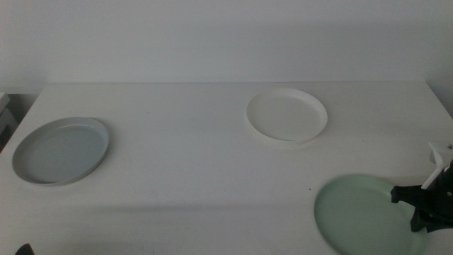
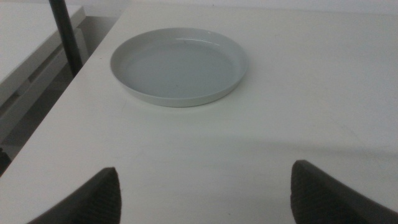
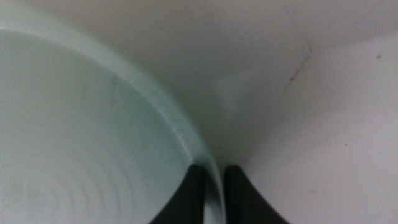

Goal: Stack the three bowls on top of each other.

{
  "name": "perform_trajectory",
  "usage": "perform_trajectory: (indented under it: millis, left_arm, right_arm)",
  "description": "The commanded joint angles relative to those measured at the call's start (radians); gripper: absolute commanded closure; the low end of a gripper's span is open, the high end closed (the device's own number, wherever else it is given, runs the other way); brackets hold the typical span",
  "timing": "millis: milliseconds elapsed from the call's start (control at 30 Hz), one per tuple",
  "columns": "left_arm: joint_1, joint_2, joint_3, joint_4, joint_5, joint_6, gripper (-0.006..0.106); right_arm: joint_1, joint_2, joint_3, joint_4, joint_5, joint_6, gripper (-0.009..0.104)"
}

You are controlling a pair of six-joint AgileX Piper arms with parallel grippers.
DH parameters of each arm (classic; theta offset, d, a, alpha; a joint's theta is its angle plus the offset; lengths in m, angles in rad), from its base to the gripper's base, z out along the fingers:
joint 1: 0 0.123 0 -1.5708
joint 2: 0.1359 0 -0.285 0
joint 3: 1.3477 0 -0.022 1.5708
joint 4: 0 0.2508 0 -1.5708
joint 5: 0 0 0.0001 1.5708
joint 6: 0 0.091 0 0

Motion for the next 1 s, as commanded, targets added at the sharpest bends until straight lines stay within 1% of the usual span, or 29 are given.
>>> perform_trajectory:
  millis: [0, 100, 167, 300, 433, 700, 867, 967]
  left_arm:
    - [-0.002, -0.015, 0.006, -0.004, -0.074, -0.012, 0.010]
    - [-0.002, -0.015, 0.006, -0.004, -0.074, -0.012, 0.010]
    - [-0.002, -0.015, 0.006, -0.004, -0.074, -0.012, 0.010]
    - [-0.002, -0.015, 0.006, -0.004, -0.074, -0.012, 0.010]
    - [-0.002, -0.015, 0.006, -0.004, -0.074, -0.012, 0.010]
    - [-0.002, -0.015, 0.006, -0.004, -0.074, -0.012, 0.010]
    - [-0.002, -0.015, 0.006, -0.004, -0.074, -0.012, 0.010]
    - [-0.002, -0.015, 0.006, -0.004, -0.074, -0.012, 0.010]
  right_arm:
    - [0.003, -0.048, -0.021, -0.012, 0.001, -0.004, 0.095]
    - [0.027, -0.085, -0.033, -0.012, 0.011, 0.003, 0.095]
    - [0.055, -0.115, -0.065, 0.002, 0.041, 0.012, 0.095]
    - [0.141, -0.136, -0.168, 0.032, 0.104, 0.043, 0.095]
    - [0.242, -0.122, -0.269, 0.062, 0.114, 0.067, 0.095]
    - [0.406, 0.044, -0.467, 0.096, 0.124, 0.103, 0.095]
    - [0.461, 0.164, -0.559, 0.113, 0.118, 0.106, 0.095]
    - [0.472, 0.217, -0.578, 0.116, 0.108, 0.106, 0.095]
